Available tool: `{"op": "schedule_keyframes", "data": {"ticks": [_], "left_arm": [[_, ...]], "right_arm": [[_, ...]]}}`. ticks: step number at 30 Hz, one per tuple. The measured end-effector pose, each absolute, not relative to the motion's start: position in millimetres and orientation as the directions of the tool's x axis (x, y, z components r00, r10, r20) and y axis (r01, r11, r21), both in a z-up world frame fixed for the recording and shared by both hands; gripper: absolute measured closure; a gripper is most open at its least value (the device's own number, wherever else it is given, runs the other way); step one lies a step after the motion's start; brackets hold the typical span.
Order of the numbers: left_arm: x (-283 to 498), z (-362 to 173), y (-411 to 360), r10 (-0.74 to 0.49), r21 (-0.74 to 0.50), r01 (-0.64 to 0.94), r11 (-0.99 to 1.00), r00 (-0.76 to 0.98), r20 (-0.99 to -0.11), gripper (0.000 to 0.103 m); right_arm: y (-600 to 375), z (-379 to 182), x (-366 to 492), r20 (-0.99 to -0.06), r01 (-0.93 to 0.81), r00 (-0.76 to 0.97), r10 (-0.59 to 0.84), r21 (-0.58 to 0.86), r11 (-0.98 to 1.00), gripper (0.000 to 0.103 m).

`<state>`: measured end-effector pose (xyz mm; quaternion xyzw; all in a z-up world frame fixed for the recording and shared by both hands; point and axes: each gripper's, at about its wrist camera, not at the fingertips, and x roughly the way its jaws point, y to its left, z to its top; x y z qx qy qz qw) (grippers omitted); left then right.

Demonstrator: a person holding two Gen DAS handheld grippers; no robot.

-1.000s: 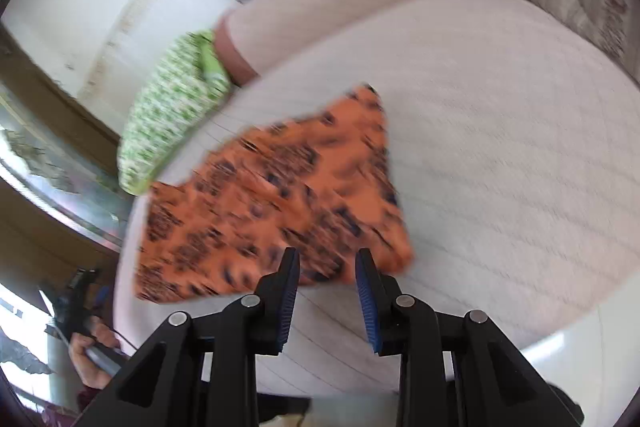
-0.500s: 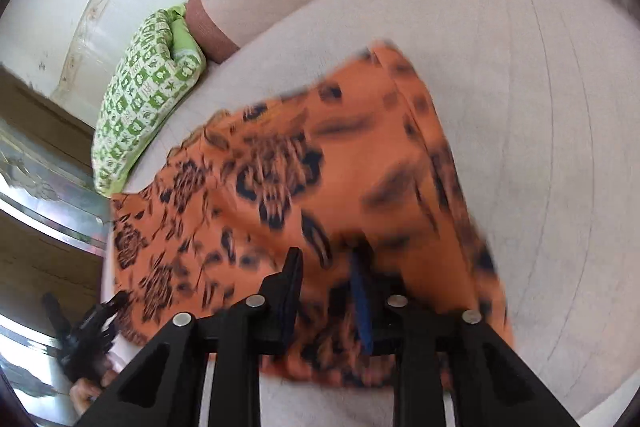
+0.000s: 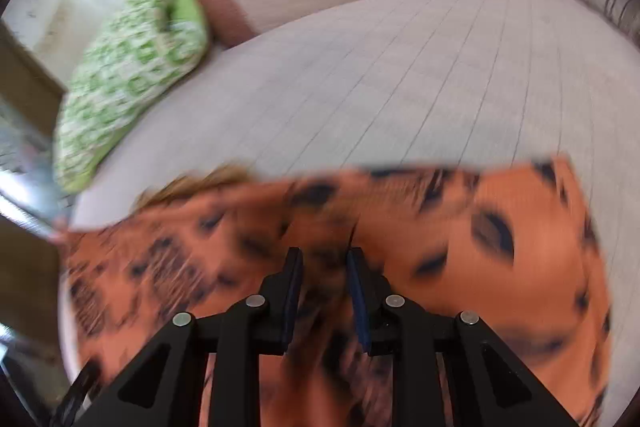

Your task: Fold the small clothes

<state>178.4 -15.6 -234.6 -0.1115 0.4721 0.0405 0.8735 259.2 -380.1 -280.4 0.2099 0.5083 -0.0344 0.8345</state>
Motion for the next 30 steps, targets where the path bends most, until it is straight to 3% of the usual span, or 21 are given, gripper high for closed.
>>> {"op": "schedule_keyframes", "data": {"ticks": [7, 9, 12, 20, 24, 27, 30], "left_arm": [[170, -236, -13, -0.028, -0.155, -0.19, 0.969, 0.541, -0.84, 0.038], [166, -235, -16, -0.026, -0.147, -0.179, 0.973, 0.546, -0.837, 0.048], [156, -231, -16, -0.033, -0.153, -0.168, 0.974, 0.561, -0.827, 0.055], [104, -214, 15, -0.078, -0.275, -0.226, 0.934, 0.626, -0.776, 0.054], [99, -234, 11, -0.003, -0.169, -0.254, 0.952, 0.546, -0.837, 0.052], [97, -243, 23, -0.079, -0.267, -0.291, 0.919, 0.527, -0.846, 0.051], [84, -237, 30, -0.074, -0.277, -0.301, 0.913, 0.544, -0.836, 0.049]], "right_arm": [[-400, -250, 259, -0.814, 0.287, 0.548, 0.194, 0.4, 0.87, 0.074], [-394, -236, 238, -0.791, 0.229, 0.565, 0.233, 0.423, 0.877, 0.074], [-380, -221, 200, -0.771, 0.158, 0.572, 0.279, 0.437, 0.885, 0.074], [-373, -231, 106, -0.71, 0.101, 0.579, 0.401, 0.551, 0.829, 0.074], [-369, -273, 98, -0.771, 0.181, 0.462, 0.439, 0.566, 0.804, 0.075], [-373, -270, 92, -0.751, 0.178, 0.49, 0.444, 0.584, 0.792, 0.075], [-373, -256, 79, -0.72, 0.126, 0.544, 0.431, 0.577, 0.807, 0.074]]}}
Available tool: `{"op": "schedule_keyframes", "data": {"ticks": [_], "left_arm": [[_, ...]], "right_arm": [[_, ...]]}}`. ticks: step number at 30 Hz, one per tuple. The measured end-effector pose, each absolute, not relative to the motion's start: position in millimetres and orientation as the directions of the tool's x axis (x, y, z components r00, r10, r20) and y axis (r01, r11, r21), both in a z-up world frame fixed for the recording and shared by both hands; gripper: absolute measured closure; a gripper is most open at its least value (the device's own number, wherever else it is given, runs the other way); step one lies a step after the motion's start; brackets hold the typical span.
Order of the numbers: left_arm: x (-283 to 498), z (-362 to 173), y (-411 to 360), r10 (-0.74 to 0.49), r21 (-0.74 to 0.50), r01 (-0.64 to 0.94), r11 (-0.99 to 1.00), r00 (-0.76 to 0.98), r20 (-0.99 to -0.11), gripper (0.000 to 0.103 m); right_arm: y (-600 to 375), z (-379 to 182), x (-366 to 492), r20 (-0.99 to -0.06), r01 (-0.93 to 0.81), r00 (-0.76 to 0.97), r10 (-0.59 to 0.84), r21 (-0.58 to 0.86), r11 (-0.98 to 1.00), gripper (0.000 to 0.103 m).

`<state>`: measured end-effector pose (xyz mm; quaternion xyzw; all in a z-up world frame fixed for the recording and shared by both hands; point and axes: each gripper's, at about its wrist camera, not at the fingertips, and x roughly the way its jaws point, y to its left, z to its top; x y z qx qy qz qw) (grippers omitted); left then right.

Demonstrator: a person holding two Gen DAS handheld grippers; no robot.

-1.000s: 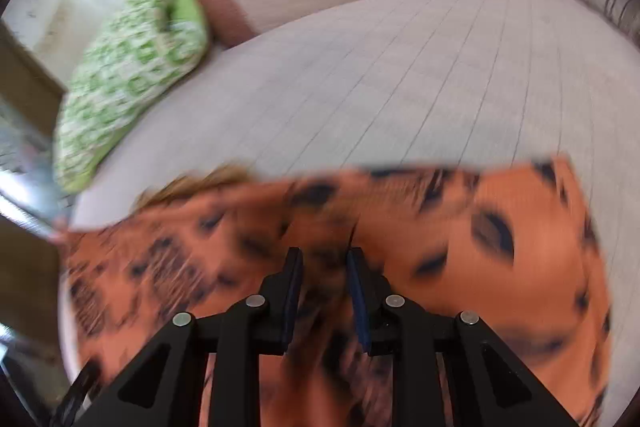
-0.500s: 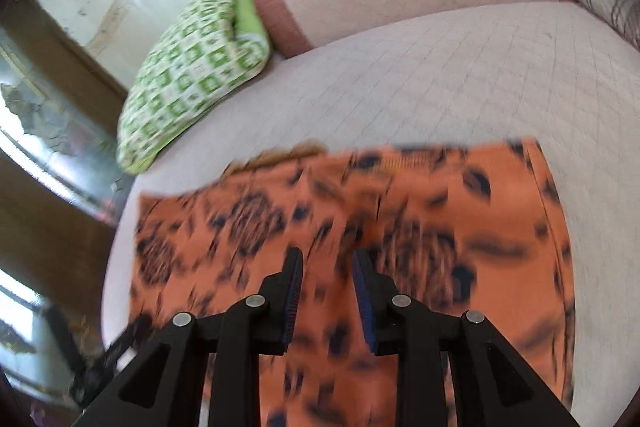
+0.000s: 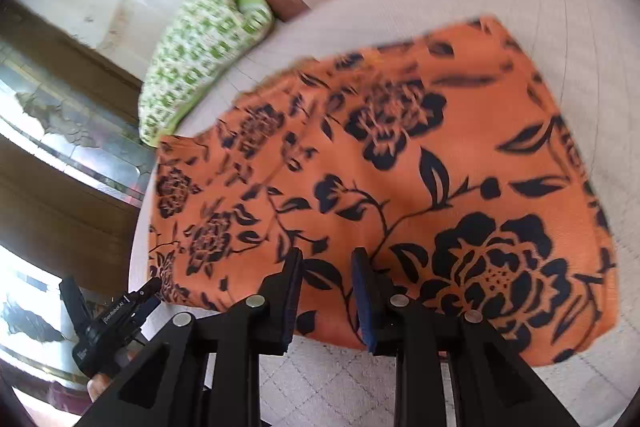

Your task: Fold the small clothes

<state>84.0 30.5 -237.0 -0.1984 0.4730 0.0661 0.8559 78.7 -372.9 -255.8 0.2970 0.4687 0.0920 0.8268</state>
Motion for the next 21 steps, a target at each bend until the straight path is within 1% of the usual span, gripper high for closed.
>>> {"op": "schedule_keyframes", "data": {"ticks": [2, 5, 6, 7, 9, 11, 13, 16, 17, 18, 19, 20, 21], "left_arm": [[73, -239, 37, -0.117, -0.345, -0.324, 0.881, 0.558, -0.822, 0.048], [66, -251, 34, -0.198, -0.416, -0.333, 0.846, 0.53, -0.825, 0.04], [66, -252, 30, -0.213, -0.433, -0.331, 0.839, 0.531, -0.82, 0.035], [65, -251, 26, -0.216, -0.438, -0.325, 0.838, 0.54, -0.814, 0.033], [70, -251, 22, -0.259, -0.479, -0.306, 0.823, 0.549, -0.795, 0.027], [77, -255, 23, -0.267, -0.505, -0.323, 0.8, 0.562, -0.783, 0.025], [88, -256, 22, -0.255, -0.51, -0.331, 0.794, 0.58, -0.774, 0.025], [106, -256, 23, -0.283, -0.552, -0.307, 0.775, 0.613, -0.738, 0.026], [112, -257, 22, -0.288, -0.563, -0.303, 0.769, 0.622, -0.728, 0.029], [116, -258, 20, -0.282, -0.559, -0.301, 0.772, 0.626, -0.727, 0.041], [120, -259, 17, -0.275, -0.551, -0.3, 0.779, 0.625, -0.73, 0.049], [123, -261, 14, -0.271, -0.54, -0.3, 0.786, 0.619, -0.737, 0.06], [123, -262, 11, -0.26, -0.531, -0.299, 0.793, 0.621, -0.739, 0.061]], "right_arm": [[-370, -249, 72, -0.675, 0.076, 0.564, 0.476, 0.617, 0.783, 0.074], [-356, -239, 69, -0.641, -0.001, 0.578, 0.504, 0.618, 0.786, 0.074], [-351, -239, 70, -0.637, -0.015, 0.576, 0.512, 0.619, 0.785, 0.074], [-346, -240, 71, -0.634, -0.023, 0.566, 0.527, 0.627, 0.779, 0.074], [-336, -246, 76, -0.638, -0.023, 0.548, 0.541, 0.635, 0.772, 0.074], [-329, -248, 78, -0.647, -0.028, 0.539, 0.539, 0.626, 0.779, 0.074], [-324, -248, 78, -0.65, -0.045, 0.536, 0.539, 0.615, 0.787, 0.074], [-322, -250, 82, -0.645, -0.052, 0.537, 0.543, 0.617, 0.785, 0.074], [-323, -252, 84, -0.643, -0.046, 0.54, 0.544, 0.623, 0.781, 0.074], [-324, -253, 86, -0.638, -0.038, 0.542, 0.547, 0.631, 0.775, 0.074], [-325, -255, 89, -0.633, -0.033, 0.544, 0.551, 0.64, 0.768, 0.074], [-324, -256, 91, -0.629, -0.03, 0.545, 0.554, 0.646, 0.762, 0.074], [-323, -257, 94, -0.625, -0.027, 0.547, 0.558, 0.653, 0.757, 0.074]]}}
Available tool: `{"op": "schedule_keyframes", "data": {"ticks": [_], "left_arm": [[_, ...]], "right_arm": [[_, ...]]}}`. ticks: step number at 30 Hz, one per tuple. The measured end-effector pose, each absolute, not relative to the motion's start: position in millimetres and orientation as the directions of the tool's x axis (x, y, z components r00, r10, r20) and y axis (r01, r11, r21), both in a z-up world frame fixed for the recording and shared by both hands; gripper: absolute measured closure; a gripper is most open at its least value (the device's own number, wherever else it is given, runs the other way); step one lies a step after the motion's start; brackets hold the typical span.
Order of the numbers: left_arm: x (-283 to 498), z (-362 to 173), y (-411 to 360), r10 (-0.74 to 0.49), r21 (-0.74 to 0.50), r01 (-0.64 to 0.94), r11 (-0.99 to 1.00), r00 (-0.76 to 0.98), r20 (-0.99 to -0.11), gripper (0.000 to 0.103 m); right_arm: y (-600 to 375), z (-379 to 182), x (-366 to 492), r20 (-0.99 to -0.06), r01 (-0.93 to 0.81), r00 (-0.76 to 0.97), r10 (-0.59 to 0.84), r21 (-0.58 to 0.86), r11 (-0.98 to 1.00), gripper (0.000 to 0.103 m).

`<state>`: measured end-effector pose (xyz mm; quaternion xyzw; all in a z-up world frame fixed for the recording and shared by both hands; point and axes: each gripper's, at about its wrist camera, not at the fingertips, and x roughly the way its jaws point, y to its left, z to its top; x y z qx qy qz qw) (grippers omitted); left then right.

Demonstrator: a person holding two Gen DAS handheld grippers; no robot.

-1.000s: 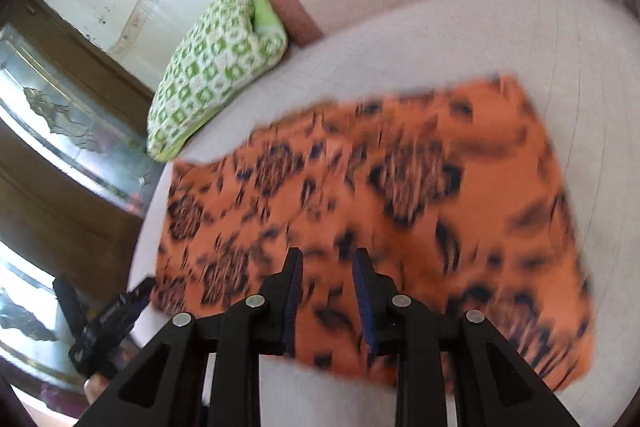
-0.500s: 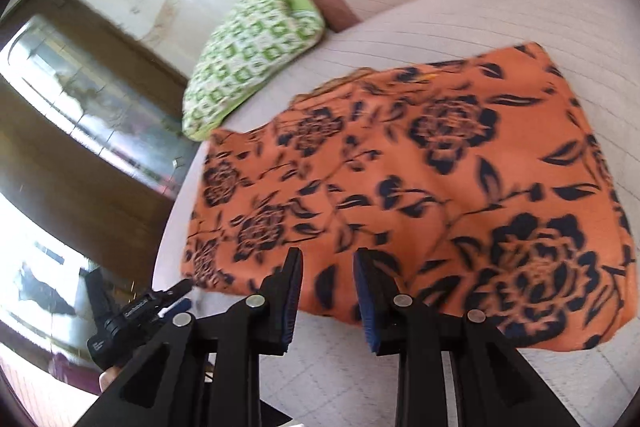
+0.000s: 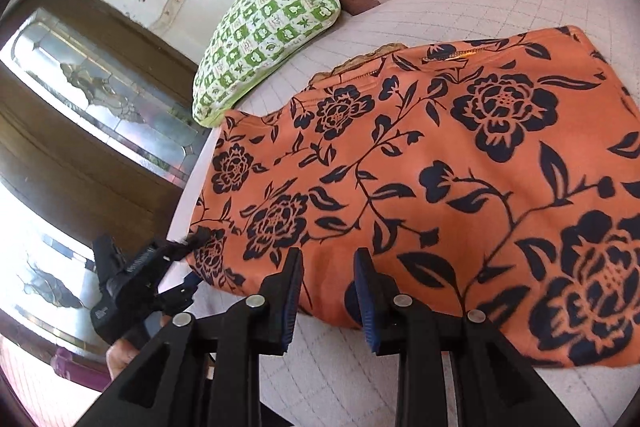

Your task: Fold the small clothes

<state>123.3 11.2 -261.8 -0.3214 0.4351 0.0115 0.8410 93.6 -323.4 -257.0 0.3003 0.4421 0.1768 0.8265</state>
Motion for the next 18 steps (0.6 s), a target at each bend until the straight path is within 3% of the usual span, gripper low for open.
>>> {"op": "schedule_keyframes", "data": {"ticks": [4, 6, 9, 10, 11, 12, 15, 18], "left_arm": [[127, -258, -1, -0.24, -0.499, -0.262, 0.826, 0.637, -0.732, 0.06], [130, -262, -1, -0.27, -0.525, -0.25, 0.814, 0.637, -0.722, 0.037], [133, -261, -4, -0.278, -0.52, -0.213, 0.827, 0.65, -0.708, 0.034], [132, -261, -6, -0.267, -0.501, -0.206, 0.841, 0.647, -0.714, 0.038], [133, -261, -7, -0.247, -0.474, -0.203, 0.857, 0.645, -0.723, 0.055], [135, -262, -7, -0.24, -0.458, -0.199, 0.866, 0.639, -0.731, 0.064], [134, -261, -3, -0.28, -0.506, -0.186, 0.842, 0.65, -0.707, 0.073], [131, -252, -12, -0.258, -0.476, -0.158, 0.865, 0.672, -0.694, 0.076]], "right_arm": [[-313, -259, 104, -0.612, -0.025, 0.556, 0.562, 0.664, 0.747, 0.074], [-305, -260, 110, -0.611, -0.024, 0.553, 0.566, 0.668, 0.744, 0.074], [-292, -268, 120, -0.619, -0.009, 0.535, 0.575, 0.676, 0.737, 0.074], [-287, -274, 124, -0.639, 0.005, 0.516, 0.57, 0.668, 0.744, 0.074], [-283, -280, 127, -0.664, 0.021, 0.497, 0.558, 0.652, 0.758, 0.076], [-281, -284, 129, -0.671, 0.025, 0.495, 0.552, 0.646, 0.763, 0.076], [-284, -282, 130, -0.66, 0.02, 0.486, 0.572, 0.663, 0.748, 0.076], [-298, -282, 126, -0.629, 0.05, 0.489, 0.605, 0.712, 0.7, 0.076]]}}
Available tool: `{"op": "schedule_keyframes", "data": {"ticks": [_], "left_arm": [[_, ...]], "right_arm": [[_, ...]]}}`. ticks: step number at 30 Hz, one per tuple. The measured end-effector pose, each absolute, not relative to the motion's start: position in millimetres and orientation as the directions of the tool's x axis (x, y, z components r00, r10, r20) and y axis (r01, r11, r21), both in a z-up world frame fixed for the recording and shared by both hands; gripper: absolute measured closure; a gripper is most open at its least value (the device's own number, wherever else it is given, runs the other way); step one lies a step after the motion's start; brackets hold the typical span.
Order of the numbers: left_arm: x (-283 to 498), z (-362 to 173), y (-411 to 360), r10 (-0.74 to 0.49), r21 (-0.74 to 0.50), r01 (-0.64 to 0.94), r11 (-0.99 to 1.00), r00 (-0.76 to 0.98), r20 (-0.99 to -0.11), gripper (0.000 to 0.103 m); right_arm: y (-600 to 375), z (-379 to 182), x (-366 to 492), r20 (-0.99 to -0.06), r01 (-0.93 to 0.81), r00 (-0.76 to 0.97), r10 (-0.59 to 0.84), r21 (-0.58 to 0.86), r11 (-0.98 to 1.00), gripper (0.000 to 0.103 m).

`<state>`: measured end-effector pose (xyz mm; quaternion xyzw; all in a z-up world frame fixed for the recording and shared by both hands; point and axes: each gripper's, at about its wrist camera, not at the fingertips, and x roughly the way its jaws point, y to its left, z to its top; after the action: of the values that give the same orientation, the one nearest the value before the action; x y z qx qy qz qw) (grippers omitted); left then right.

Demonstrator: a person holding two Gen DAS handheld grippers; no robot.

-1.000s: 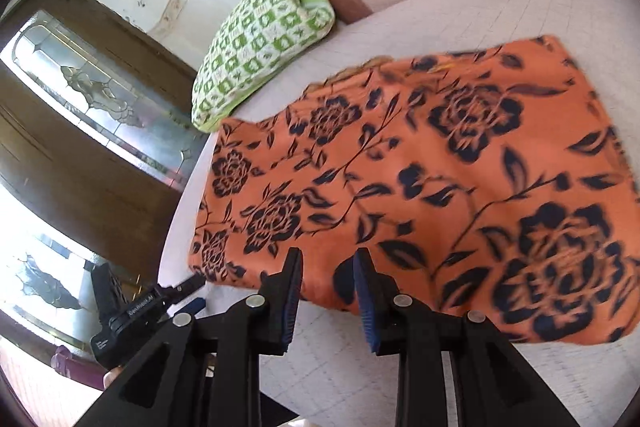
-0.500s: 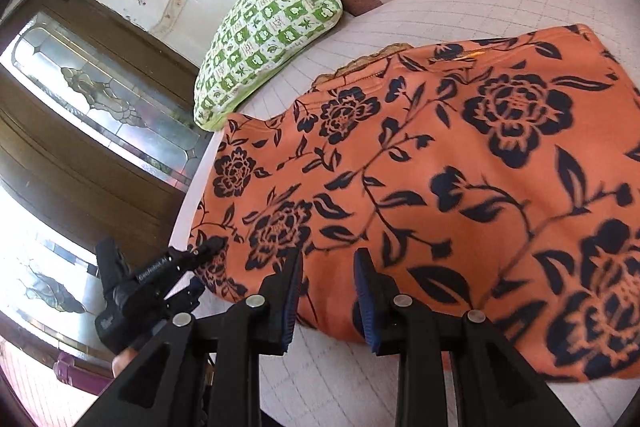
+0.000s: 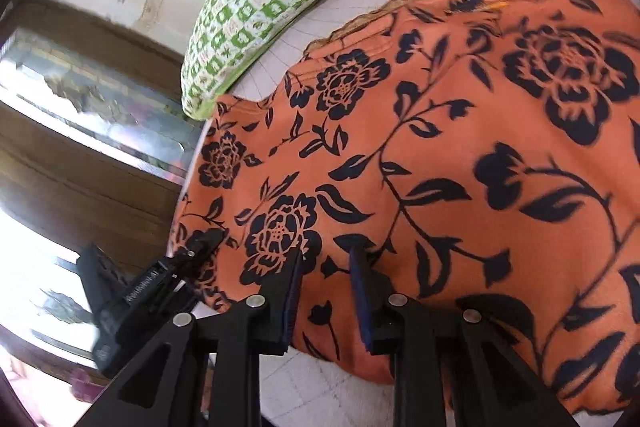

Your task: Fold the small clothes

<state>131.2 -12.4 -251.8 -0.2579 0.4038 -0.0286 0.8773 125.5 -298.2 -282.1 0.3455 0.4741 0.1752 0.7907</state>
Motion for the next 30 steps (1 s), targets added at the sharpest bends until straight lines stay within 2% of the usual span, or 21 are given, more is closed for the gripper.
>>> {"op": "schedule_keyframes", "data": {"ticks": [6, 13, 17, 21, 24, 26, 28, 30], "left_arm": [[120, -220, -33, -0.284, -0.474, -0.069, 0.878, 0.721, -0.632, 0.077], [108, -180, -102, -0.313, -0.353, 0.099, 0.93, 0.717, -0.623, 0.077], [106, -164, -158, -0.346, -0.303, 0.191, 0.934, 0.697, -0.628, 0.078], [96, -170, -236, -0.386, -0.232, 0.314, 0.921, 0.647, -0.658, 0.078], [84, -199, -300, -0.402, -0.162, 0.426, 0.89, 0.568, -0.718, 0.077], [78, -227, -329, -0.369, -0.112, 0.465, 0.878, 0.509, -0.778, 0.076], [65, -237, -344, -0.327, -0.017, 0.504, 0.863, 0.534, -0.78, 0.071], [56, -231, -344, -0.372, -0.009, 0.559, 0.829, 0.538, -0.756, 0.047]], "right_arm": [[-342, -258, 99, -0.622, 0.064, 0.598, 0.505, 0.665, 0.744, 0.075], [-438, -251, 57, -0.535, 0.197, 0.746, 0.397, 0.746, 0.637, 0.074], [-476, -253, 41, -0.478, 0.216, 0.786, 0.393, 0.807, 0.549, 0.074], [-505, -255, 26, -0.421, 0.222, 0.823, 0.382, 0.856, 0.467, 0.074], [-522, -257, 22, -0.405, 0.234, 0.834, 0.375, 0.875, 0.425, 0.074], [-532, -259, 20, -0.404, 0.245, 0.836, 0.37, 0.879, 0.408, 0.074], [-539, -262, 25, -0.407, 0.257, 0.832, 0.377, 0.885, 0.389, 0.074], [-541, -267, 30, -0.412, 0.271, 0.817, 0.403, 0.892, 0.362, 0.073]]}}
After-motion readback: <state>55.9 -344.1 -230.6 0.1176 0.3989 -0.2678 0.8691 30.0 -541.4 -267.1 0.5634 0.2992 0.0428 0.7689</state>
